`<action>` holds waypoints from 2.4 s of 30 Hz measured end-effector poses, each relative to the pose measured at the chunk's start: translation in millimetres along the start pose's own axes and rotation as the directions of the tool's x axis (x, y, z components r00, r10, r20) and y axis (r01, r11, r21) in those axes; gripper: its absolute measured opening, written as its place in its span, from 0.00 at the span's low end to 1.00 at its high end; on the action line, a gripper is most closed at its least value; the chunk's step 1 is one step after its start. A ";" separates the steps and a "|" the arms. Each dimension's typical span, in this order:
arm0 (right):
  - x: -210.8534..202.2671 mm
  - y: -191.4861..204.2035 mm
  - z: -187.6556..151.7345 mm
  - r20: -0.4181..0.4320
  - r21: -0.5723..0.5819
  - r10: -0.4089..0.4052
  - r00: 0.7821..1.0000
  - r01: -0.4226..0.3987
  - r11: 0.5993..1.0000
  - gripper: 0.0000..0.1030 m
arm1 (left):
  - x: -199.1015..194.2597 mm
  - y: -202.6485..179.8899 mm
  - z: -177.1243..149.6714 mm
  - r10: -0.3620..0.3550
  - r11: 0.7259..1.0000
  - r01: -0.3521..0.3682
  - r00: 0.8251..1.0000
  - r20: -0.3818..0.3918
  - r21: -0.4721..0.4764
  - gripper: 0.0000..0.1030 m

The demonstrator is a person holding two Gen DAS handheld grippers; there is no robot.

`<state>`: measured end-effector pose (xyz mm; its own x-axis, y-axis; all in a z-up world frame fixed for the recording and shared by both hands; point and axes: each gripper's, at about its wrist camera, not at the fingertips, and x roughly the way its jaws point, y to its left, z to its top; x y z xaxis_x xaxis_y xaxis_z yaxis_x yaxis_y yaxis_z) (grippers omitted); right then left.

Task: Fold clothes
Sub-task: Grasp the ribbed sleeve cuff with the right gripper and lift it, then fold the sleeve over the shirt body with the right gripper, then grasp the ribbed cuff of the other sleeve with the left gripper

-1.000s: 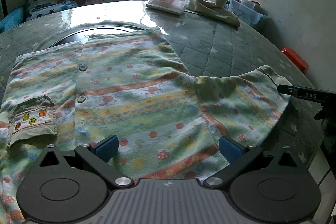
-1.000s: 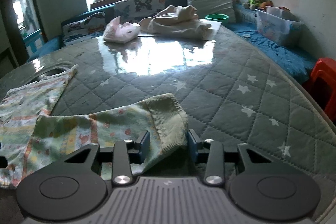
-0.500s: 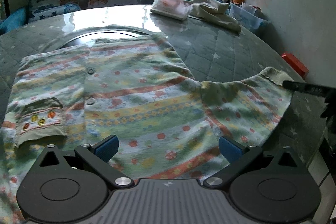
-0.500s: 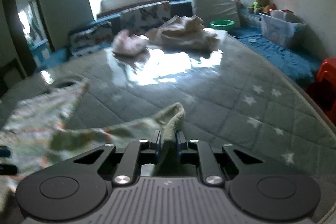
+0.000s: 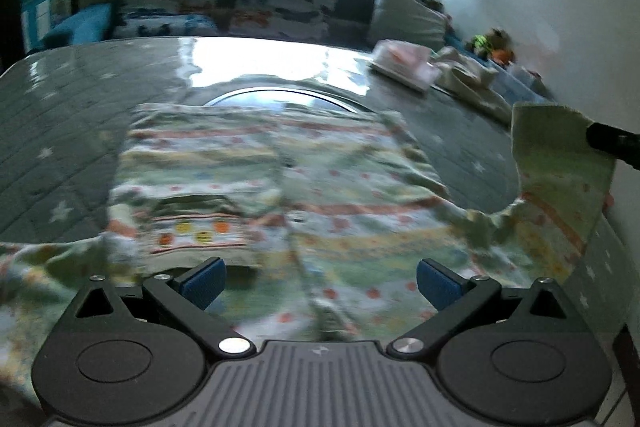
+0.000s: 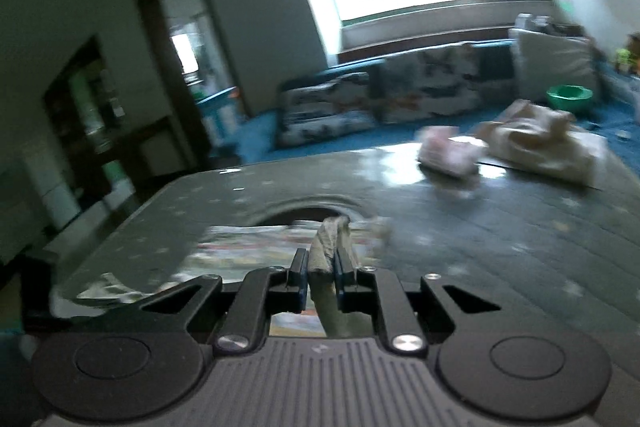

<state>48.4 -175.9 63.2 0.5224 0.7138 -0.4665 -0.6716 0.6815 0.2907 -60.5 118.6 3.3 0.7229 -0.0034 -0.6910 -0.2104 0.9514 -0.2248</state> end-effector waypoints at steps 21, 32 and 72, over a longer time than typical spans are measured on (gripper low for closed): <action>104.5 129.7 -11.5 -0.200 -0.137 0.302 0.932 -0.332 0.933 0.13 | -33.2 82.7 -7.4 0.093 0.975 -0.076 0.993 0.072 -0.207 1.00; 96.4 119.7 -16.5 -0.225 -0.154 0.271 0.936 -0.309 0.939 0.23 | -38.0 84.8 -2.1 0.110 0.973 -0.091 0.991 0.082 -0.211 1.00; 68.0 20.5 -73.9 -0.345 -0.229 -0.016 0.939 -0.068 0.971 0.39 | 3.1 21.9 -6.2 -0.058 0.998 0.057 0.998 0.029 0.042 0.75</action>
<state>31.4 -125.3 -24.3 0.3198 0.6035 -0.7304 -0.8076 0.5767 0.1229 -66.9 137.6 -8.1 0.7529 -0.0497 -0.6563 -0.1413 0.9617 -0.2348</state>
